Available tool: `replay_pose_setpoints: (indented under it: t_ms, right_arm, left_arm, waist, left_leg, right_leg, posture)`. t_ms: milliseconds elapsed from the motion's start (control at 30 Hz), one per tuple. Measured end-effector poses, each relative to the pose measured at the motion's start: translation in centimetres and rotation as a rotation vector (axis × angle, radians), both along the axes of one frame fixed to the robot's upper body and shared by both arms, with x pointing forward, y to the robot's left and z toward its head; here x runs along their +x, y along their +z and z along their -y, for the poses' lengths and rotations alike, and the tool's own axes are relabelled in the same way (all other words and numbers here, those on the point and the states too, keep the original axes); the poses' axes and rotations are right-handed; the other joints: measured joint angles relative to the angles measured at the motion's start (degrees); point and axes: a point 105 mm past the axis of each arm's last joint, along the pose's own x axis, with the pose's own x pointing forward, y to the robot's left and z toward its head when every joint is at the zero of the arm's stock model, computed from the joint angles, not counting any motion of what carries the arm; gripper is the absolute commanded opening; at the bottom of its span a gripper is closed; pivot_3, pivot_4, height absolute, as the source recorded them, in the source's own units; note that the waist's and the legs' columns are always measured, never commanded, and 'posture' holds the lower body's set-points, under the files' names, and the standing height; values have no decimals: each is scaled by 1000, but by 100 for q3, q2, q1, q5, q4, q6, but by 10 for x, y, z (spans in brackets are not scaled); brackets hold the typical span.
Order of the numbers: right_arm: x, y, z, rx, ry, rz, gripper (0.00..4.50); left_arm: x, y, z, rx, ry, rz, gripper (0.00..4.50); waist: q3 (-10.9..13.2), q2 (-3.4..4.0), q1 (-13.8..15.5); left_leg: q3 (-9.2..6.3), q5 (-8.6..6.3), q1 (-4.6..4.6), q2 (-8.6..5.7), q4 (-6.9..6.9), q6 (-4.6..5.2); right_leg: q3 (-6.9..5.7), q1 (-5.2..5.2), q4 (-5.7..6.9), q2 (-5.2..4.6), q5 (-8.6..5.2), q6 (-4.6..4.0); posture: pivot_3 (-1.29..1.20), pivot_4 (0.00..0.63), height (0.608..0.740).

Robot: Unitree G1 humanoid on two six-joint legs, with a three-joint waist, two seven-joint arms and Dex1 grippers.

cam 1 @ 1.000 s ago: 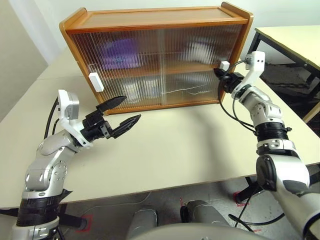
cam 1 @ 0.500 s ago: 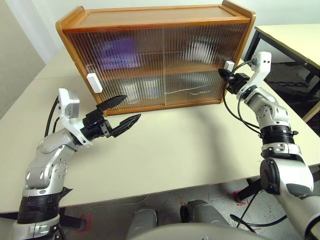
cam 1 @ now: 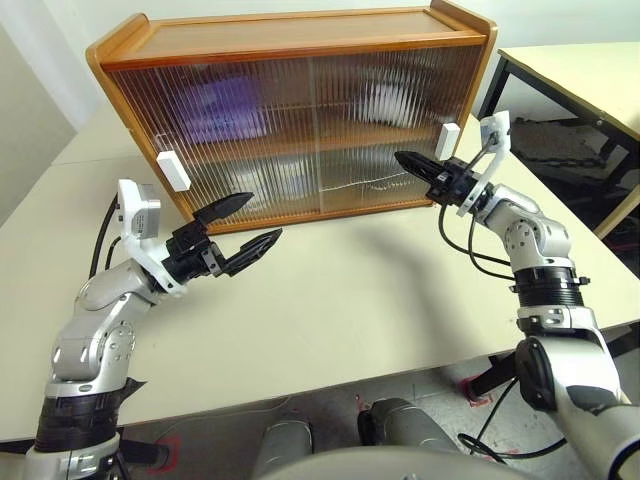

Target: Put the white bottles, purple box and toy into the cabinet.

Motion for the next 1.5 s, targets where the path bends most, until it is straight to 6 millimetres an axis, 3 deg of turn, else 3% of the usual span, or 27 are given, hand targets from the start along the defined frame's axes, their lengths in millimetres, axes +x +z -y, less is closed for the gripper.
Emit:
replay_pose_setpoints:
  t_ms: [67,167,300,400,500,533,667,867,1267,1500]
  right_arm:
    - [-7,-7,7,-28,44,-20,48]
    - [-14,-23,25,-124,68,-56,637]
    - [-18,-38,76,-185,-6,-91,2099]
    - [-16,-39,96,-136,-49,-74,3129]
    - [-21,-47,128,-127,-113,-93,4341]
    - [-23,-49,136,-142,-123,-97,4458]
    - [-28,-61,152,-193,-154,-109,4458]
    - [-8,-46,187,-152,-449,-6,4458]
    - [-4,-47,199,-198,-575,31,4458]
    - [4,-40,195,-199,-577,38,4458]
  left_arm:
    - [-2,-3,-4,3,21,-16,4500]
    - [-6,-13,-15,1,72,-53,4500]
    - [-18,-35,-39,-43,239,-100,4500]
    - [-18,-23,-68,-35,418,-27,4500]
    - [-29,-19,-101,-24,586,-5,4500]
    - [-33,-22,-109,-9,625,-19,4500]
    - [-50,-45,-144,78,820,-106,4500]
    - [-59,-39,-193,49,1098,-71,4500]
    - [-53,-33,-204,49,1199,-43,4500]
    - [-49,-40,-198,41,1192,-60,4500]
  waist:
    - [0,-1,17]
    - [0,-1,23]
    - [3,-5,6]
    - [3,-6,7]
    - [8,3,6]
    - [11,6,7]
    - [34,5,6]
    - [102,6,49]
    - [178,8,98]
    - [181,4,109]
  left_leg:
    - [7,0,10,0,3,0]
    - [16,0,25,0,4,0]
    - [41,-1,46,-1,5,-3]
    - [40,0,68,4,7,-1]
    - [43,0,109,4,-6,-2]
    - [44,-1,118,4,-11,-2]
    - [39,-4,143,9,-21,-7]
    - [-32,-6,153,18,-18,-10]
    - [-27,-40,139,15,-25,-59]
    - [-10,-49,143,13,-22,-58]
  right_leg:
    - [-1,16,0,7,-21,-35]
    - [2,31,2,7,-23,-37]
    - [6,47,2,8,-30,-38]
    - [6,66,6,21,-28,-40]
    - [10,102,5,21,-35,-48]
    - [13,108,5,20,-38,-49]
    - [15,128,4,20,-46,-56]
    - [22,144,4,11,-46,-56]
    - [30,138,5,-11,-100,-35]
    - [45,139,5,-12,-106,-19]
  posture:
    - [-108,0,740]
    - [-112,0,740]
    - [-94,0,740]
    - [-79,0,740]
    - [-65,9,740]
    - [-61,11,740]
    - [-49,15,740]
    - [-67,36,740]
    - [-57,43,740]
    - [-67,37,740]
